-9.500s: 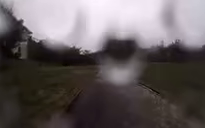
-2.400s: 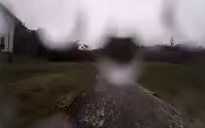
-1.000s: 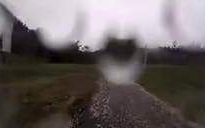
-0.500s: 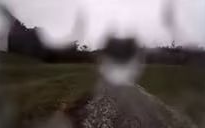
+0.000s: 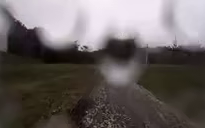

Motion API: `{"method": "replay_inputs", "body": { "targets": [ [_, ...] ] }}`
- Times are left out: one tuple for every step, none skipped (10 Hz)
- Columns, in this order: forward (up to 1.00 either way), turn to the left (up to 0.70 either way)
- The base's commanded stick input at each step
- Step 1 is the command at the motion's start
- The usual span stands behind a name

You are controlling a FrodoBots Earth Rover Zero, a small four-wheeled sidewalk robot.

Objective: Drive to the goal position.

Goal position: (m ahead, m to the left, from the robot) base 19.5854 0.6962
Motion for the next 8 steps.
{"method": "replay_inputs", "body": {
  "targets": [
    [0.7, -0.06],
    [0.7, -0.16],
    [0.7, -0.28],
    [0.7, -0.28],
    [0.7, -0.28],
    [0.7, -0.28],
    [0.7, -0.28],
    [0.7, -0.16]
  ]
}}
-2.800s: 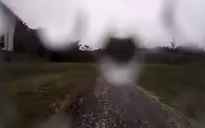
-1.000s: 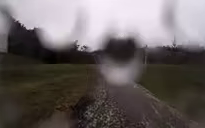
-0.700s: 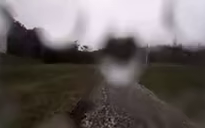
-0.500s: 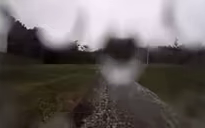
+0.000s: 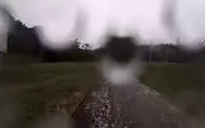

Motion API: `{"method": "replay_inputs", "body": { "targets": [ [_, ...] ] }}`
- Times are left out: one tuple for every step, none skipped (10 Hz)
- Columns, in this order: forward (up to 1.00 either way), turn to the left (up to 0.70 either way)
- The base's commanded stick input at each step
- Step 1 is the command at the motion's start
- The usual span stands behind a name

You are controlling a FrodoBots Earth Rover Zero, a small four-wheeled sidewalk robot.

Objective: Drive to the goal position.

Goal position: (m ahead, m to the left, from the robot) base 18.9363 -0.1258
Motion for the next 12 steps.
{"method": "replay_inputs", "body": {
  "targets": [
    [0.7, -0.05],
    [0.7, 0.0],
    [0.7, 0.0],
    [0.7, 0.0],
    [0.7, 0.0],
    [0.7, 0.0],
    [0.7, 0.0],
    [0.7, 0.0],
    [0.7, 0.0],
    [0.7, 0.0],
    [0.7, 0.0],
    [0.7, 0.0]
  ]
}}
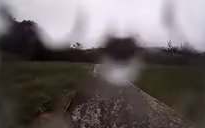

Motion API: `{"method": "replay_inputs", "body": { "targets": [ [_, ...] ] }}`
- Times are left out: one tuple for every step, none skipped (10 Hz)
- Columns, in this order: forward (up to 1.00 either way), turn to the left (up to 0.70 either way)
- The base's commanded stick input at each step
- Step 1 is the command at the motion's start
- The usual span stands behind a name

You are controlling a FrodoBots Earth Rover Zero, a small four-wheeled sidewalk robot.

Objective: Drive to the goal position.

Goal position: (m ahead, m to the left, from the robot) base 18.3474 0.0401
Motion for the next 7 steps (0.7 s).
{"method": "replay_inputs", "body": {
  "targets": [
    [0.7, 0.0],
    [0.7, 0.0],
    [0.7, 0.0],
    [0.7, 0.0],
    [0.7, 0.0],
    [0.7, 0.0],
    [0.7, 0.0]
  ]
}}
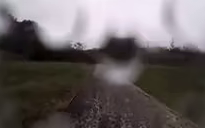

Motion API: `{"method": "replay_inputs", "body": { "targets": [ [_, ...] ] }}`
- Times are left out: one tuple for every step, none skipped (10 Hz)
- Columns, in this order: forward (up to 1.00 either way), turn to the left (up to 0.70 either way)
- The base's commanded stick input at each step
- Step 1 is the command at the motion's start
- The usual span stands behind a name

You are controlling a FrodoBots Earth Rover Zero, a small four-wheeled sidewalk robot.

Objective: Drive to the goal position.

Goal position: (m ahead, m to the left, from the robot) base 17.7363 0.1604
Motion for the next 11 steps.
{"method": "replay_inputs", "body": {
  "targets": [
    [0.7, 0.0],
    [0.7, 0.0],
    [0.7, 0.0],
    [0.7, 0.0],
    [0.7, 0.0],
    [0.7, 0.0],
    [0.7, 0.0],
    [0.7, 0.0],
    [0.7, 0.0],
    [0.7, 0.0],
    [0.7, 0.0]
  ]
}}
